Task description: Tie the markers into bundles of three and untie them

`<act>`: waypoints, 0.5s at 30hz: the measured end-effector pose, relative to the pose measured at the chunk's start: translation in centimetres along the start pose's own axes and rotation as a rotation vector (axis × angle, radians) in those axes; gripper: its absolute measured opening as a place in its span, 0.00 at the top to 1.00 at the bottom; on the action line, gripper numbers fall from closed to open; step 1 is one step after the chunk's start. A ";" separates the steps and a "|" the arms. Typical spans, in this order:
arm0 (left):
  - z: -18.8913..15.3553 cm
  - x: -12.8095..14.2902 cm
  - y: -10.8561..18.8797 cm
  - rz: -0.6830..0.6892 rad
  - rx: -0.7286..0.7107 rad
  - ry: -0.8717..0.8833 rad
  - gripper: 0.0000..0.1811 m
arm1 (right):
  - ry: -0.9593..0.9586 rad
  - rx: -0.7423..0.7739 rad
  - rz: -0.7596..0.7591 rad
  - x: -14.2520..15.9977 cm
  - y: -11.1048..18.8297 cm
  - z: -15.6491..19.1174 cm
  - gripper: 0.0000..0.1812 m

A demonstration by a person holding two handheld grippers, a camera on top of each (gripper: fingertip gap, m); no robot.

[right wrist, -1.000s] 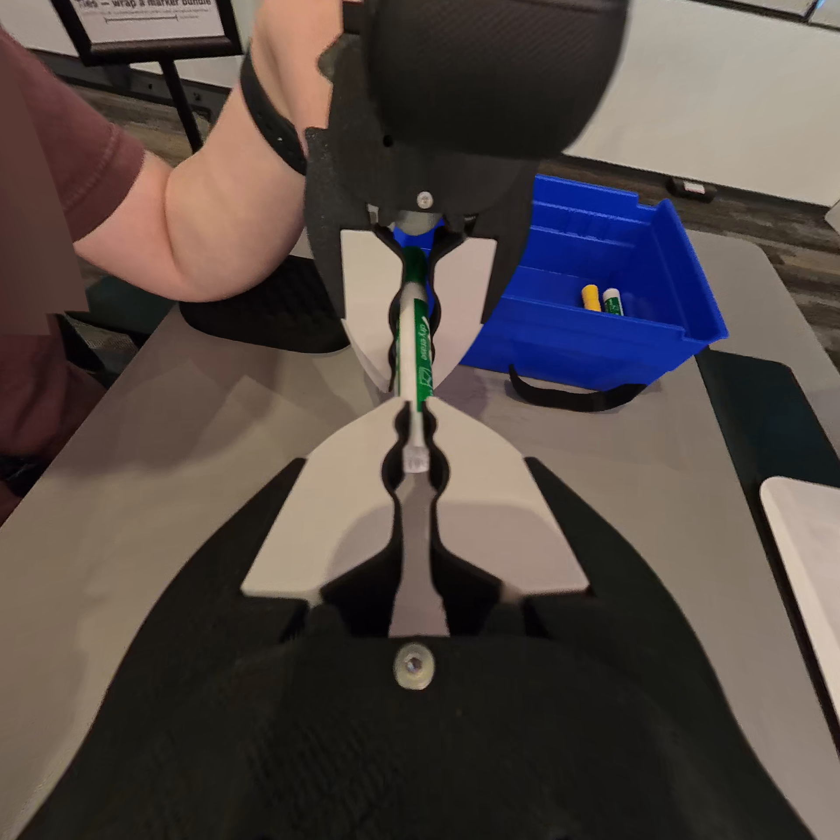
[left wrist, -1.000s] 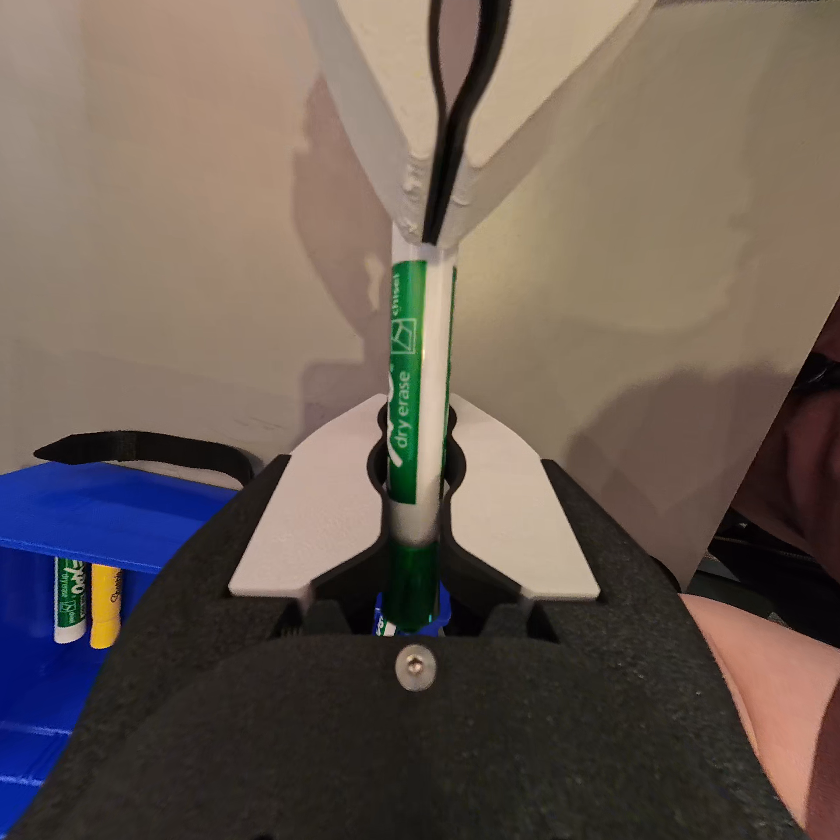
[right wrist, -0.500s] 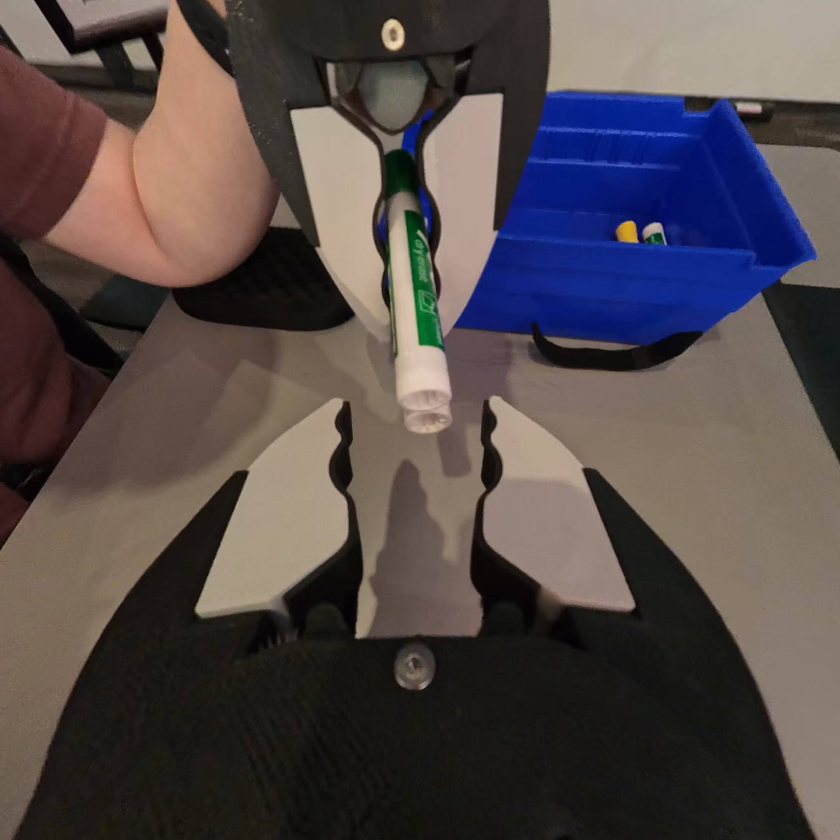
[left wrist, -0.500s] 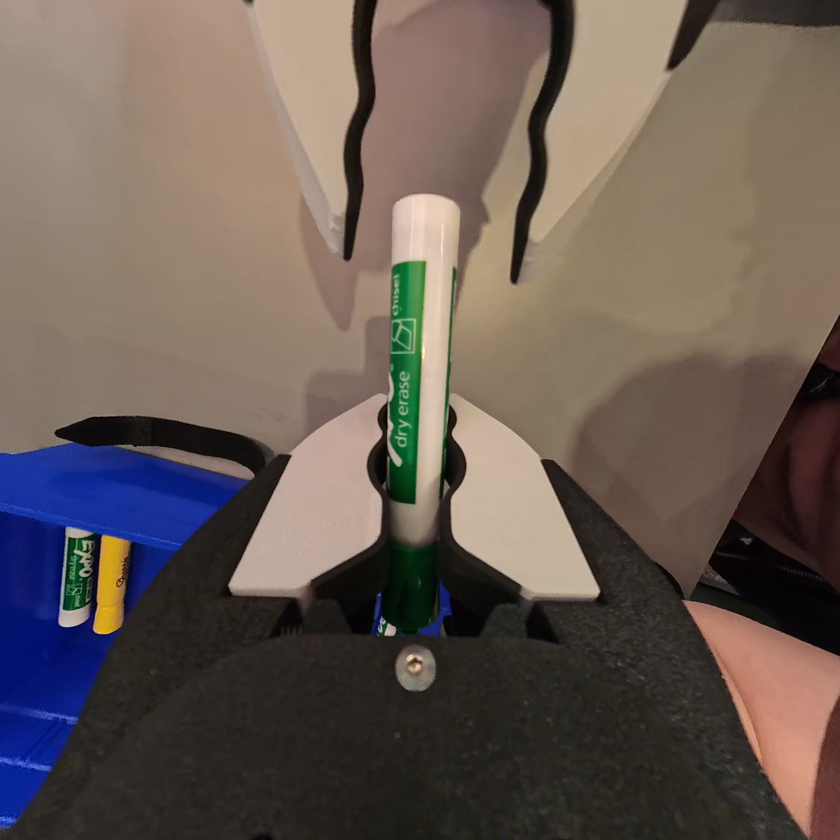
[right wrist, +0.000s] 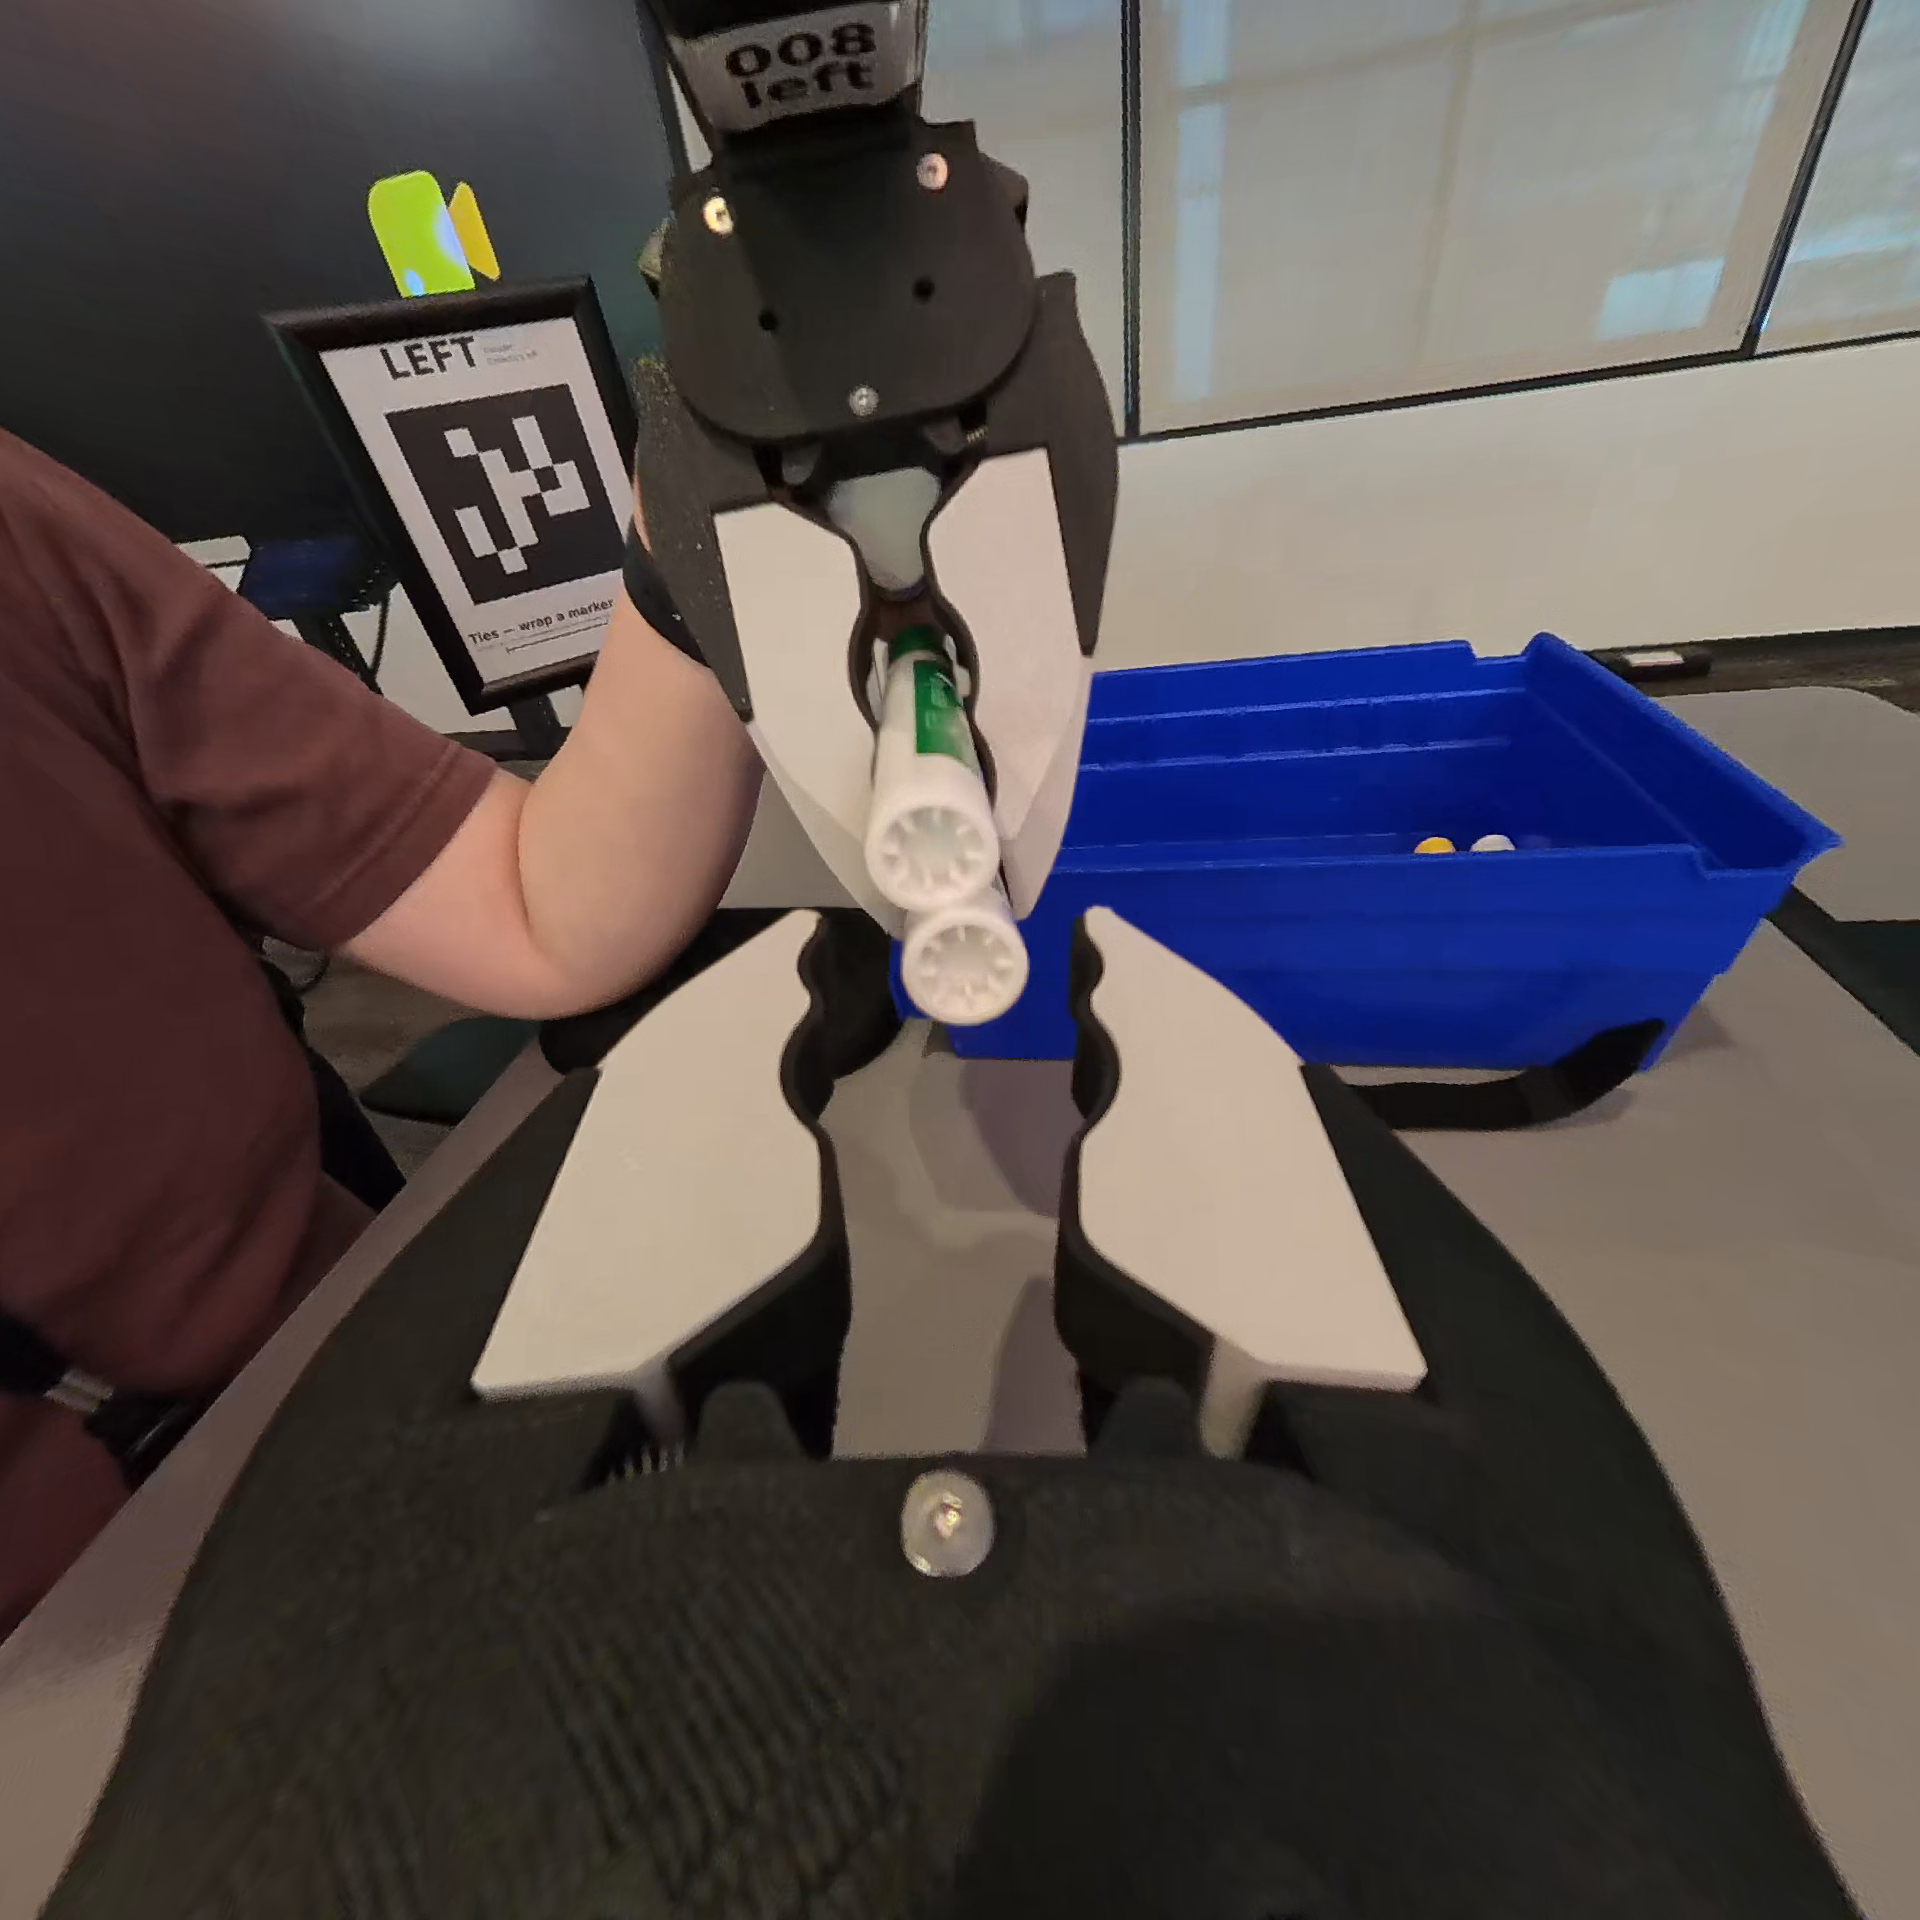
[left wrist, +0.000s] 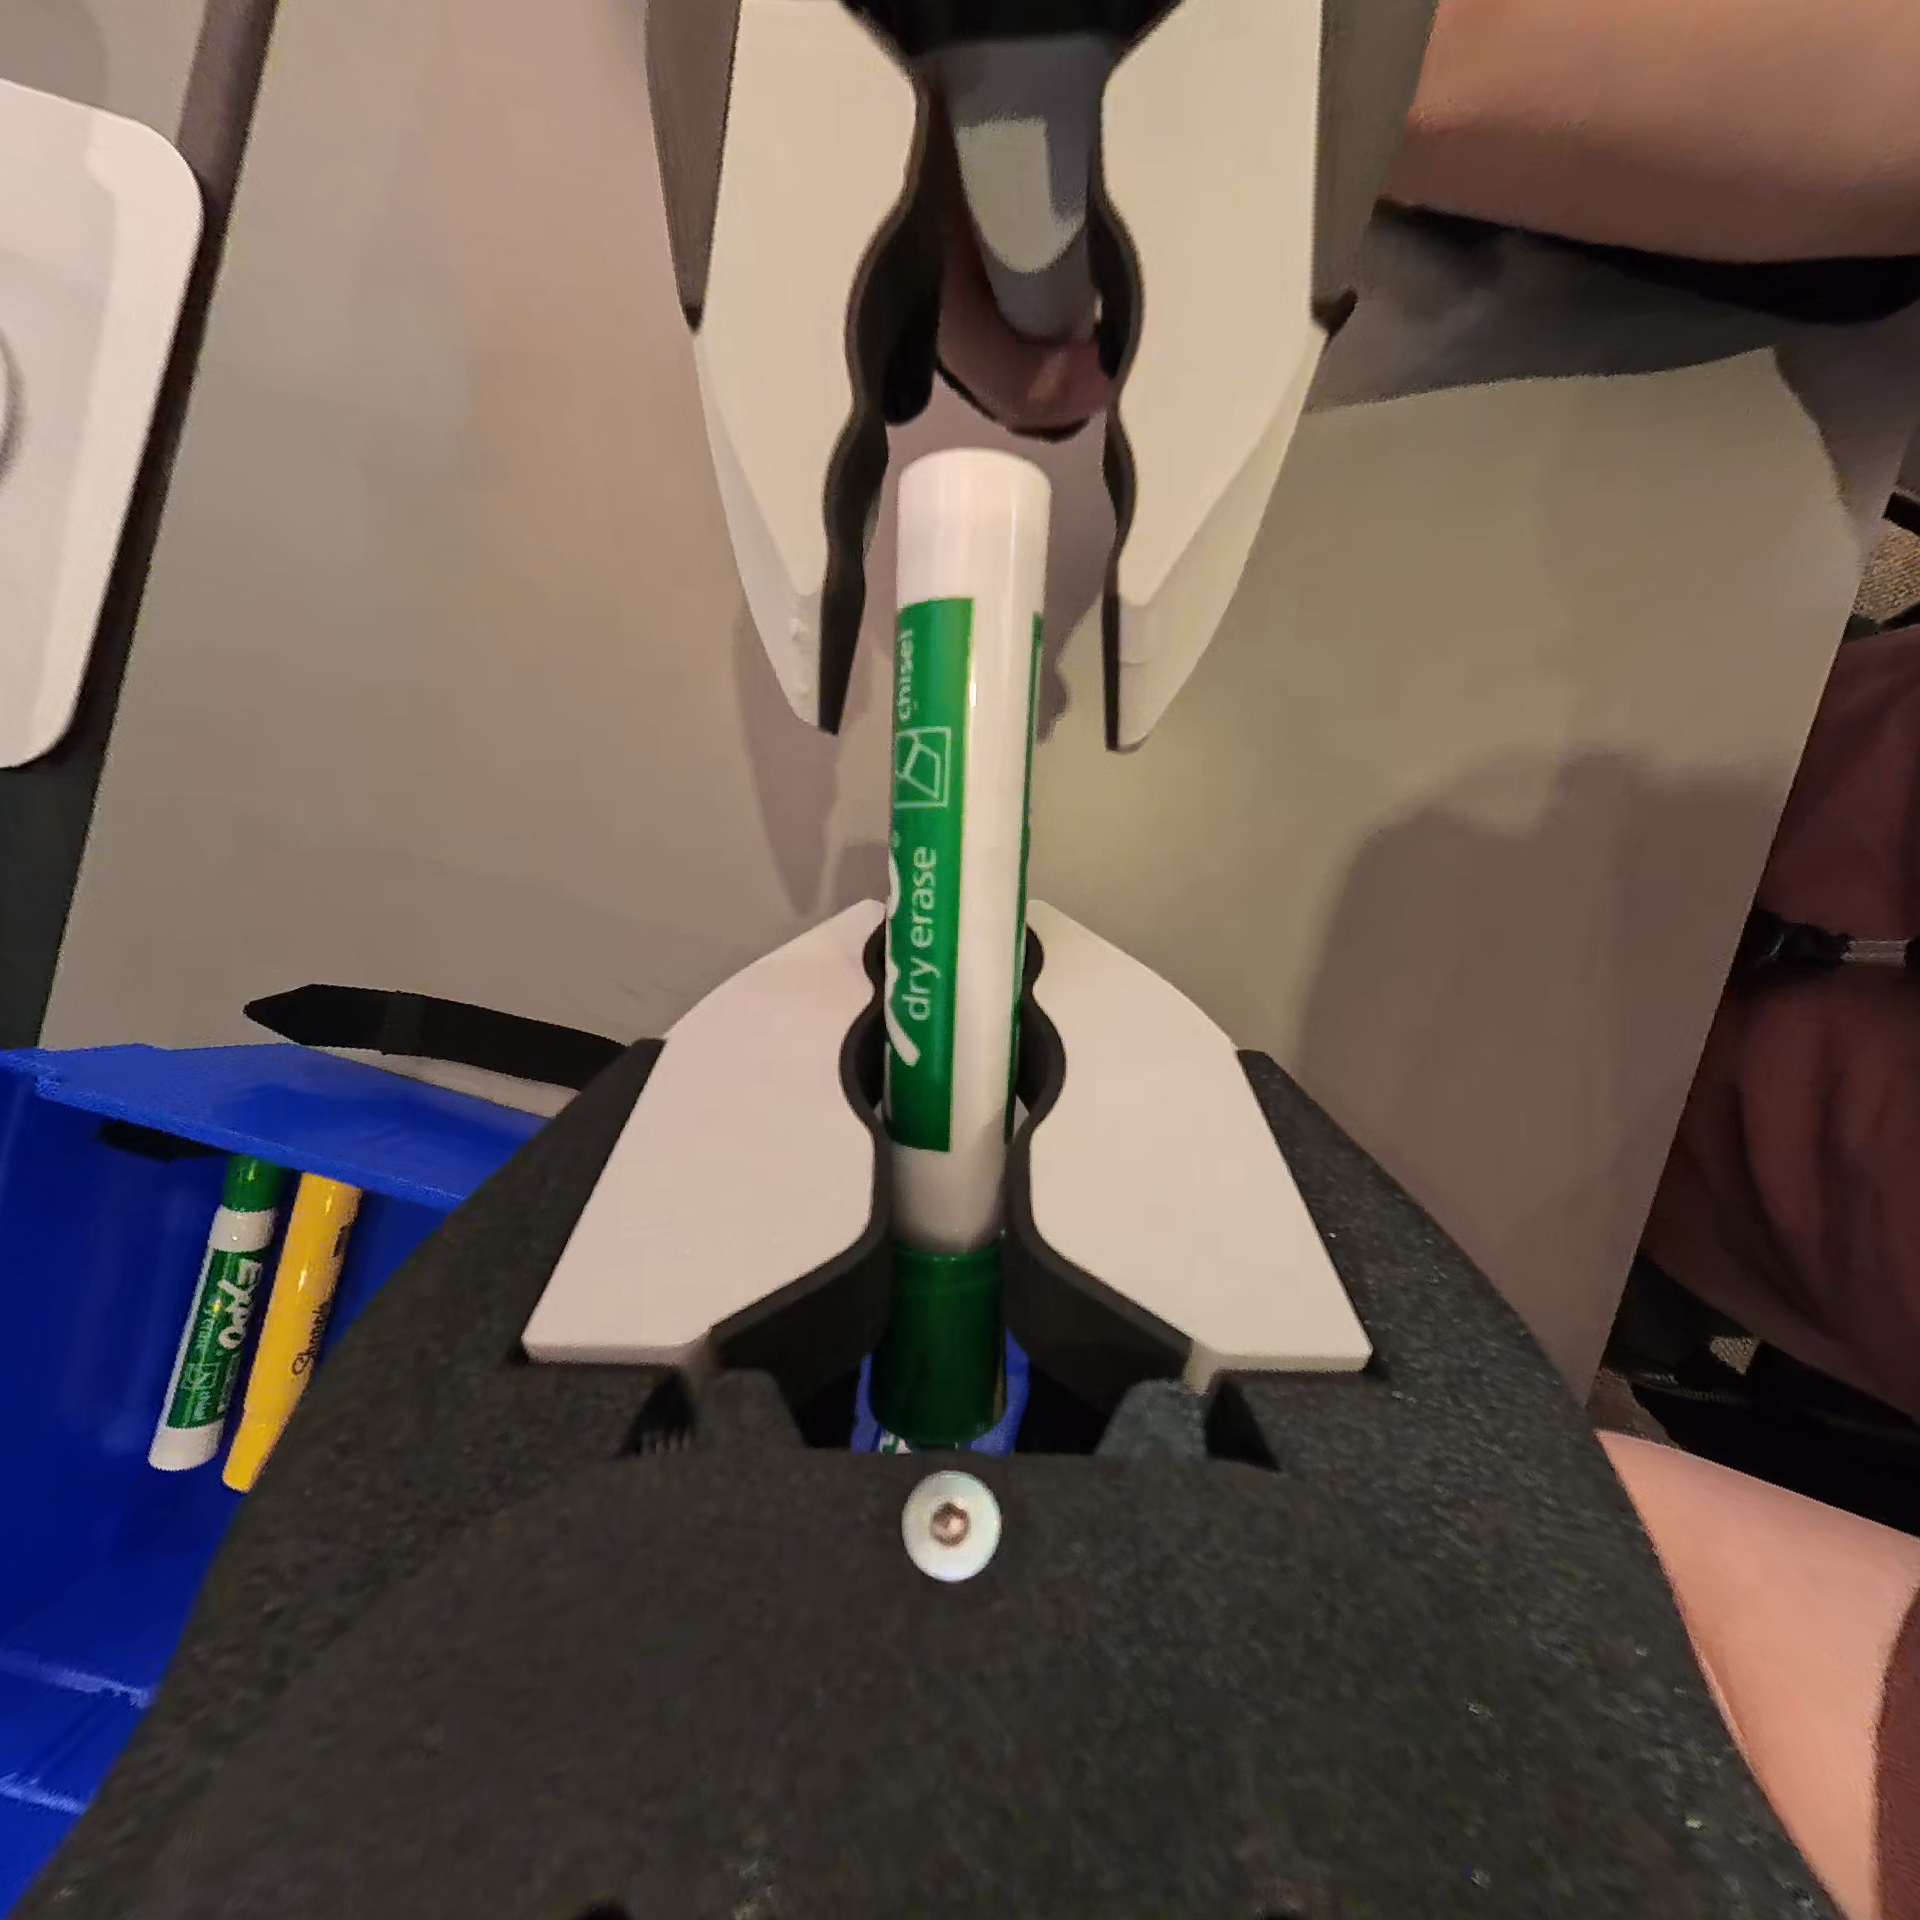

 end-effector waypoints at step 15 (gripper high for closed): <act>-0.1 0.0 -0.1 0.002 0.010 0.000 0.89 | -0.006 0.001 -0.110 -0.1 -0.5 0.0 0.84</act>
Point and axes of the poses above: each gripper's, where its closed fingertips meet, y back along the fingers, x out of its underside, z = x × y across the jaws, the point moved 4 cm from there along y, back along the fingers, and after that the axes turned 10 degrees about -z, right-handed, at the moved point
